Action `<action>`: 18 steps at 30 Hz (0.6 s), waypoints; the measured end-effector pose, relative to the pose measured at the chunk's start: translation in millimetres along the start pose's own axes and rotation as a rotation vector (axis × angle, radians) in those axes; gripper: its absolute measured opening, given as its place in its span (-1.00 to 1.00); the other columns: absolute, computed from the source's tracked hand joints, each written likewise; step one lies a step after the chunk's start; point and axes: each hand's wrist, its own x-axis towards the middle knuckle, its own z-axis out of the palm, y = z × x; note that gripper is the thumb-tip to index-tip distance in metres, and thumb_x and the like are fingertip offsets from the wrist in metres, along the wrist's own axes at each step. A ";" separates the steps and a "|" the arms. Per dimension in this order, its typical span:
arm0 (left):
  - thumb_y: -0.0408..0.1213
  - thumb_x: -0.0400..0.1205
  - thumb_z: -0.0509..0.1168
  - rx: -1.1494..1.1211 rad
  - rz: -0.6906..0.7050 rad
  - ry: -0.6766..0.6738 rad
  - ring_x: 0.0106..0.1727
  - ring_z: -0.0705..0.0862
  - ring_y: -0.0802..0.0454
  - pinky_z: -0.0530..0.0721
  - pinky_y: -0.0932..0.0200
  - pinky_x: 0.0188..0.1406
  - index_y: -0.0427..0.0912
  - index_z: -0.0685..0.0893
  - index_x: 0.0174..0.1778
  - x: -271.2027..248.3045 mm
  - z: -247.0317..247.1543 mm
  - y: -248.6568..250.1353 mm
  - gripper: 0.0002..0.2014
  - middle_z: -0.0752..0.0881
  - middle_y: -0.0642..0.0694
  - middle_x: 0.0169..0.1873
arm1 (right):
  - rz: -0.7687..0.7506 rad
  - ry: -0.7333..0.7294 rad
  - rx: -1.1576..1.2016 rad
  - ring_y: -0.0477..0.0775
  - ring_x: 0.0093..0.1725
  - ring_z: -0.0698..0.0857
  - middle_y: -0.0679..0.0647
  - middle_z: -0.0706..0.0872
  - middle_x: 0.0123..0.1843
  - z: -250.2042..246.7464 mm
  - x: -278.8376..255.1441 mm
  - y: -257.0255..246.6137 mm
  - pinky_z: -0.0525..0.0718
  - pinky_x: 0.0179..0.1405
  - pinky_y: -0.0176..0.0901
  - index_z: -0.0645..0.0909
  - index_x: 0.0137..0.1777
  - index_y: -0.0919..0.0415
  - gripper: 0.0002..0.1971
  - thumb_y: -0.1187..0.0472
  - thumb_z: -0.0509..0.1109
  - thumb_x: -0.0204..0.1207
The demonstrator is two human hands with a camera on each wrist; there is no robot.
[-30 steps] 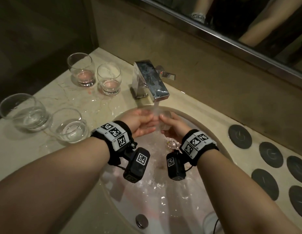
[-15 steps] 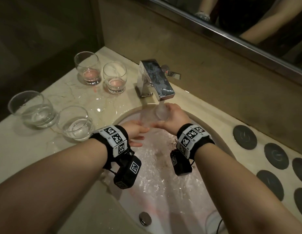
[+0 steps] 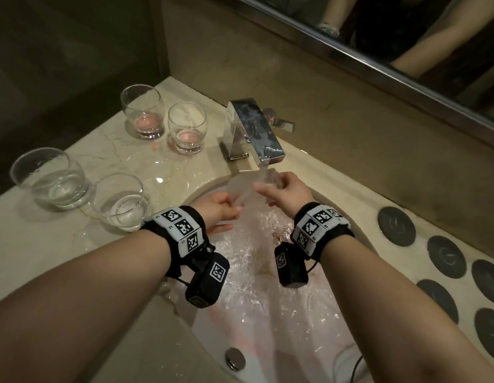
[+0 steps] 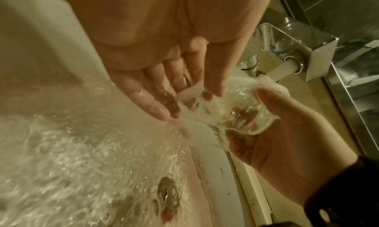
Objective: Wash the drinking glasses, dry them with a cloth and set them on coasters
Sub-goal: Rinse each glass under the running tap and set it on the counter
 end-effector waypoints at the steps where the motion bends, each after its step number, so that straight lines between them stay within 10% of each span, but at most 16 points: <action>1: -0.36 0.63 0.28 0.020 0.015 -0.009 0.10 0.60 0.12 0.59 0.20 0.10 -0.02 0.61 0.03 0.2 1.8 0.7 -0.85 0.62 -0.02 0.08 | 0.029 -0.013 0.046 0.01 -0.13 0.75 0.01 0.71 -0.08 0.6 1.4 1.1 0.70 0.10 0.07 0.46 0.27 0.20 -0.30 -0.25 0.52 0.27; 4: -0.29 0.65 0.27 0.052 0.080 -0.012 0.13 0.56 0.15 0.54 0.24 0.06 -0.03 0.63 0.09 2.1 7.2 3.5 -0.86 0.66 0.07 0.07 | 0.087 -0.068 0.176 0.07 -0.16 0.78 0.10 0.74 -0.08 2.1 5.6 5.3 0.73 0.09 0.04 0.56 0.11 0.18 -0.47 -0.27 0.41 0.38; 9: -0.23 0.66 0.26 0.035 0.108 -0.015 0.15 0.57 0.15 0.50 0.11 0.26 0.04 0.62 -0.10 5.3 13.2 9.2 -0.92 0.70 0.15 -0.03 | 0.174 -0.163 0.310 0.06 -0.21 0.80 0.08 0.58 0.31 4.1 3.6 14.7 0.76 -0.06 -0.08 0.30 0.50 0.02 -0.28 -0.39 0.21 0.46; 18: -0.32 0.68 0.21 -0.024 0.165 0.009 -0.14 0.53 0.08 0.59 0.29 -0.10 -0.07 0.60 -0.10 1.8 11.5 19.1 -0.90 0.73 0.05 -0.20 | 0.045 -0.279 0.287 0.18 0.04 0.74 0.13 0.61 0.28 -5.9 -5.2 23.8 0.68 -0.02 -0.07 0.23 0.53 -0.08 -0.30 0.21 0.48 0.46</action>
